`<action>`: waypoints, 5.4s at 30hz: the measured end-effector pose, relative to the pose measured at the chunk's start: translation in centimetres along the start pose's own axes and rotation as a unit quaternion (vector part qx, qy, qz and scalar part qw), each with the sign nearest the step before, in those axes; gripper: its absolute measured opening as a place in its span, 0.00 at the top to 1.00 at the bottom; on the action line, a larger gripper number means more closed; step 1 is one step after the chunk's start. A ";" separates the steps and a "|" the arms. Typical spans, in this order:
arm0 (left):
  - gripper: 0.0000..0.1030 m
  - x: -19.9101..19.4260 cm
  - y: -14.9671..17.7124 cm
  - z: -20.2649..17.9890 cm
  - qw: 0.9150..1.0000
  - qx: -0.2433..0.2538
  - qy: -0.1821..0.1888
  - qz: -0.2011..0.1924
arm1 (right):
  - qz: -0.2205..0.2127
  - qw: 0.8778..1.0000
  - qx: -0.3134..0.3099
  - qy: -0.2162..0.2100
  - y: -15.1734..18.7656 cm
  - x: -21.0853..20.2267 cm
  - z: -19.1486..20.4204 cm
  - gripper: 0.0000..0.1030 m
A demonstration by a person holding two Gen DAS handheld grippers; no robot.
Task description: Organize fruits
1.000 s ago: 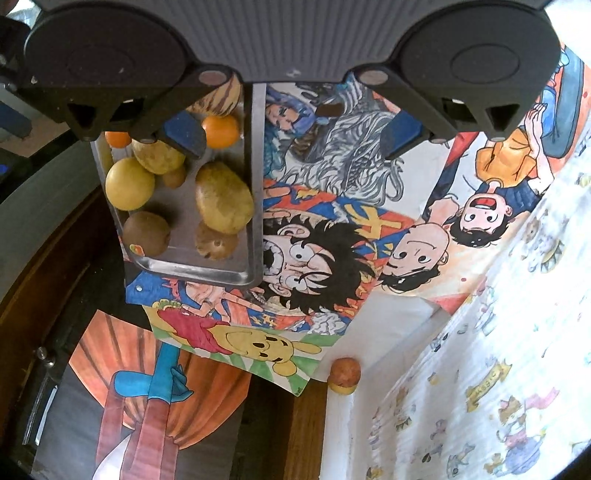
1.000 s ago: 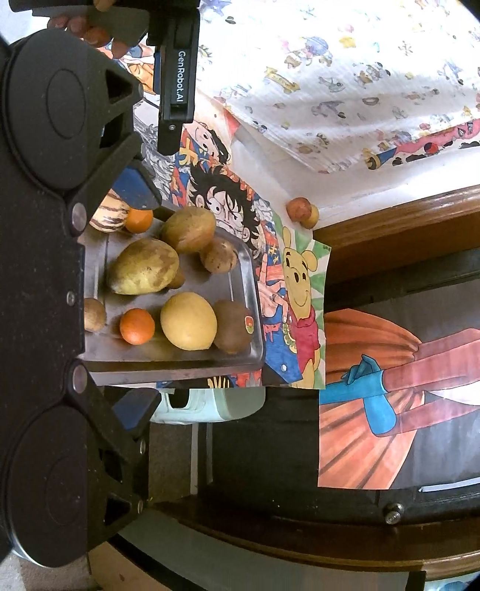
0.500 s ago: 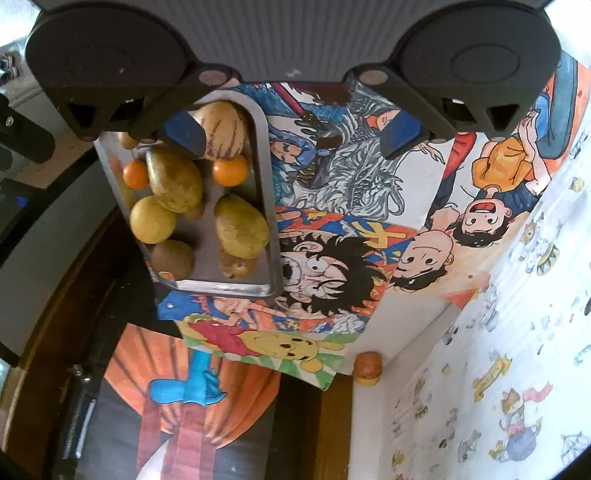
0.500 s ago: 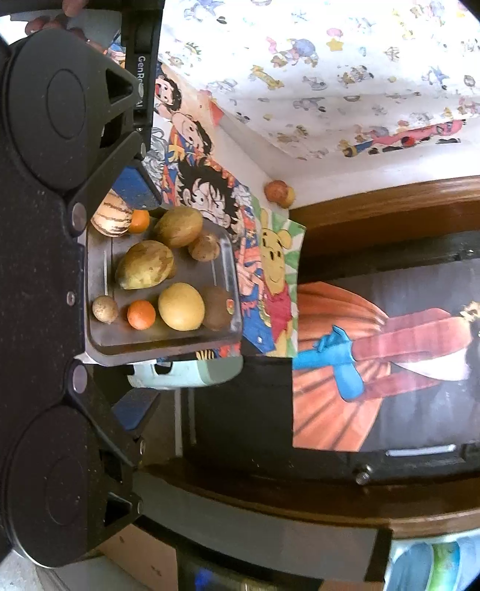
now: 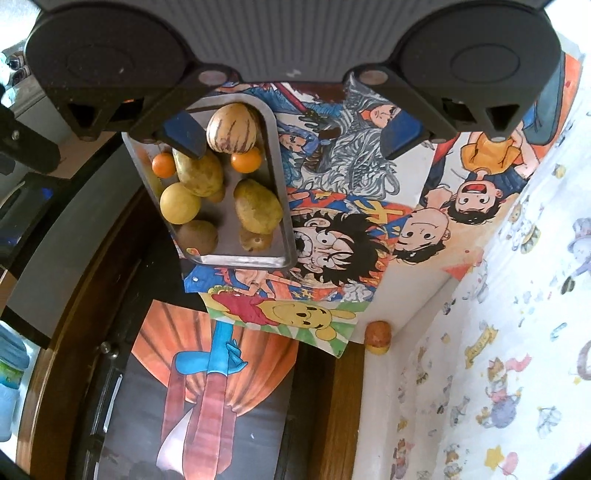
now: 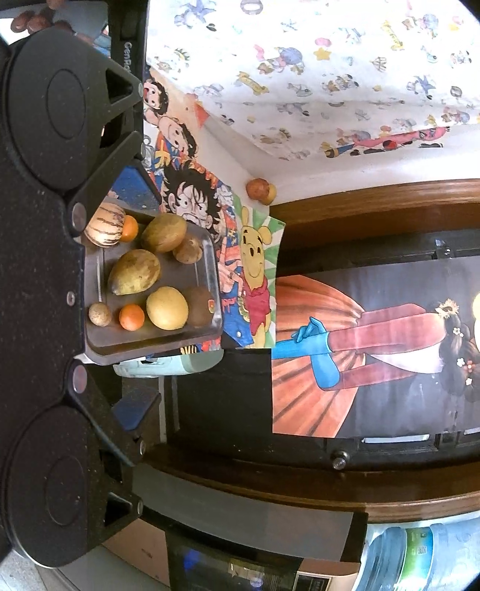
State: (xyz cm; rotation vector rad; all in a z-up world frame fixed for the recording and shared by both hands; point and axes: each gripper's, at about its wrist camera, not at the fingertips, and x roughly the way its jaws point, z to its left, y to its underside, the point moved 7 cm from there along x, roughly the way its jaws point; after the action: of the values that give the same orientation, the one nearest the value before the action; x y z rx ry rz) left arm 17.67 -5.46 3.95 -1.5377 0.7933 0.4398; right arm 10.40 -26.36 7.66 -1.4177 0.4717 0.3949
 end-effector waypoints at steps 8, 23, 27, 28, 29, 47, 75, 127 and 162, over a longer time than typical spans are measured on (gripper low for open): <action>0.01 0.5 2.8 1.1 0.999 -0.028 -0.024 0.008 | 0.022 0.998 -0.039 -0.033 1.4 2.6 0.1 0.01; 0.01 3.1 6.4 1.9 0.993 -0.080 -0.067 -0.045 | -0.026 0.994 -0.060 -0.092 2.9 7.1 -0.9 0.01; 0.01 3.0 7.0 2.2 0.989 -0.074 -0.095 -0.080 | -0.040 0.992 -0.068 -0.100 4.4 6.8 -0.7 0.01; 0.01 3.1 7.3 2.2 0.989 -0.072 -0.100 -0.085 | -0.047 0.991 -0.073 -0.104 4.6 6.6 -0.7 0.01; 0.01 3.1 7.5 2.2 0.988 -0.070 -0.105 -0.087 | -0.054 0.990 -0.079 -0.107 4.8 6.3 -0.6 0.01; 0.01 -4.2 13.3 0.7 0.963 -0.123 -0.165 -0.172 | -0.088 0.984 -0.063 -0.145 8.2 0.2 -2.9 0.01; 0.00 -10.5 15.9 -2.2 0.956 -0.106 -0.171 -0.212 | -0.116 0.982 -0.070 -0.131 10.4 -4.7 -3.0 0.00; 0.00 -4.7 16.5 1.3 0.967 -0.123 -0.145 -0.168 | -0.099 0.985 -0.077 -0.123 11.3 -0.3 -1.3 0.01; 0.00 -4.6 17.1 1.6 0.968 -0.125 -0.146 -0.164 | -0.093 0.985 -0.075 -0.123 11.6 -0.1 -1.2 0.00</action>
State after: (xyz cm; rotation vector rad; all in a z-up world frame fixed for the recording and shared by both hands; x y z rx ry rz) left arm 2.78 -2.43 -5.17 -1.7486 0.2522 0.5180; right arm 4.04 -26.20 -2.15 -1.5198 0.1095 0.4533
